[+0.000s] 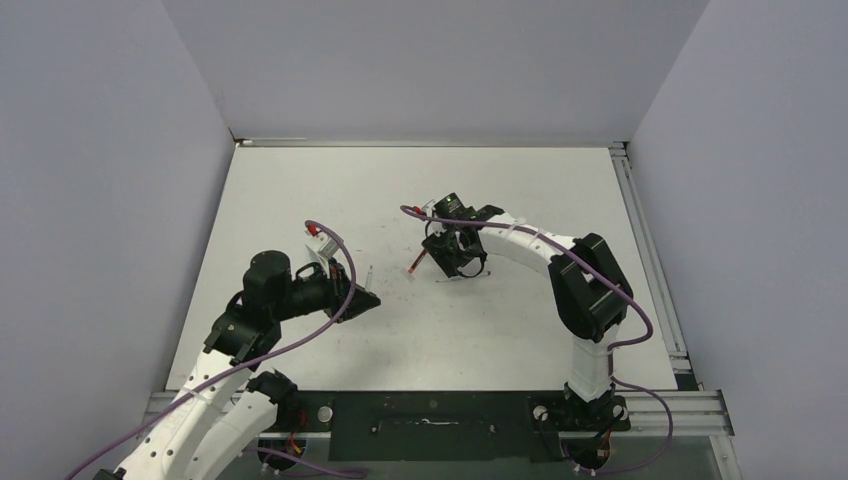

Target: Insert the pens into the pen caps

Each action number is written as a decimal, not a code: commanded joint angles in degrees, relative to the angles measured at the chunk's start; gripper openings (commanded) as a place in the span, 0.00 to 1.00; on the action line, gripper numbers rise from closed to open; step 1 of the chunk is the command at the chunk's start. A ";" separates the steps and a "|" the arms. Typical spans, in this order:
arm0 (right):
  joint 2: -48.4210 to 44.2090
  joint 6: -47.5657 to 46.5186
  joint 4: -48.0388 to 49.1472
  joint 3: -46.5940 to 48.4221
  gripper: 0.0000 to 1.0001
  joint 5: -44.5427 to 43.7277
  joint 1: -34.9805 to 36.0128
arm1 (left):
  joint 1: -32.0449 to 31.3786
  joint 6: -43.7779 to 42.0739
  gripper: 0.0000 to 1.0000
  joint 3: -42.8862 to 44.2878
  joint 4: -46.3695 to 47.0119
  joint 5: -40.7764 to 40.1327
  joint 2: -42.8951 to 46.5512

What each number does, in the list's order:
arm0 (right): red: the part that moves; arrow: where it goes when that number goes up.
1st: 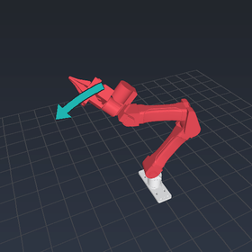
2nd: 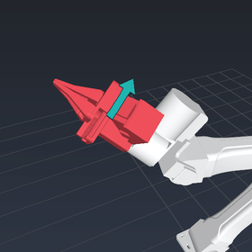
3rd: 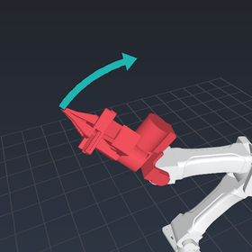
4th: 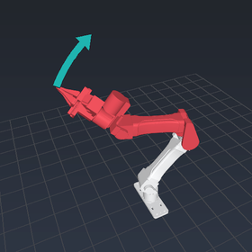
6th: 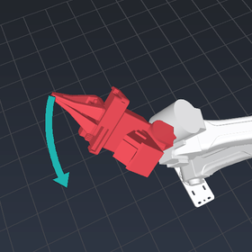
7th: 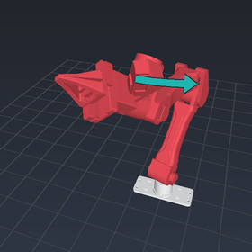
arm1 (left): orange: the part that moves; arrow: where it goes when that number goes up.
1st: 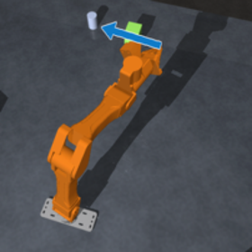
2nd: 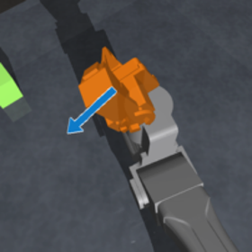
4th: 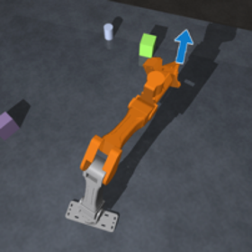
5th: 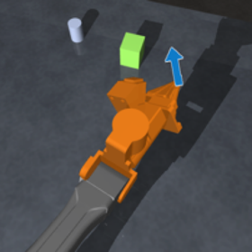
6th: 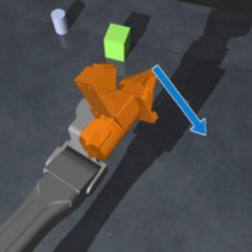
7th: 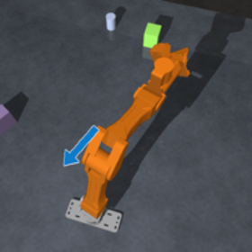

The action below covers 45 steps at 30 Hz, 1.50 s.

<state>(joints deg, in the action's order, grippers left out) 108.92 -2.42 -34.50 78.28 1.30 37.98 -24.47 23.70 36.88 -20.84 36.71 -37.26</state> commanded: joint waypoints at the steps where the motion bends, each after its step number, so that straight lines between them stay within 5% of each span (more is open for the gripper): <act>1: -2.73 -2.17 0.53 -0.41 0.60 -1.06 0.65 | -0.49 -0.76 0.00 0.25 1.07 0.88 0.08; 45: 2.41 -0.68 0.51 1.12 0.51 -6.45 2.12 | -0.84 -0.68 0.00 0.29 0.84 0.03 -0.18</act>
<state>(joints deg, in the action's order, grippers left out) 110.78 -3.84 -34.81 77.78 -3.09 39.83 -25.06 23.68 36.88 -20.84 36.67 -37.41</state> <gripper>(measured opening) 0.512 0.115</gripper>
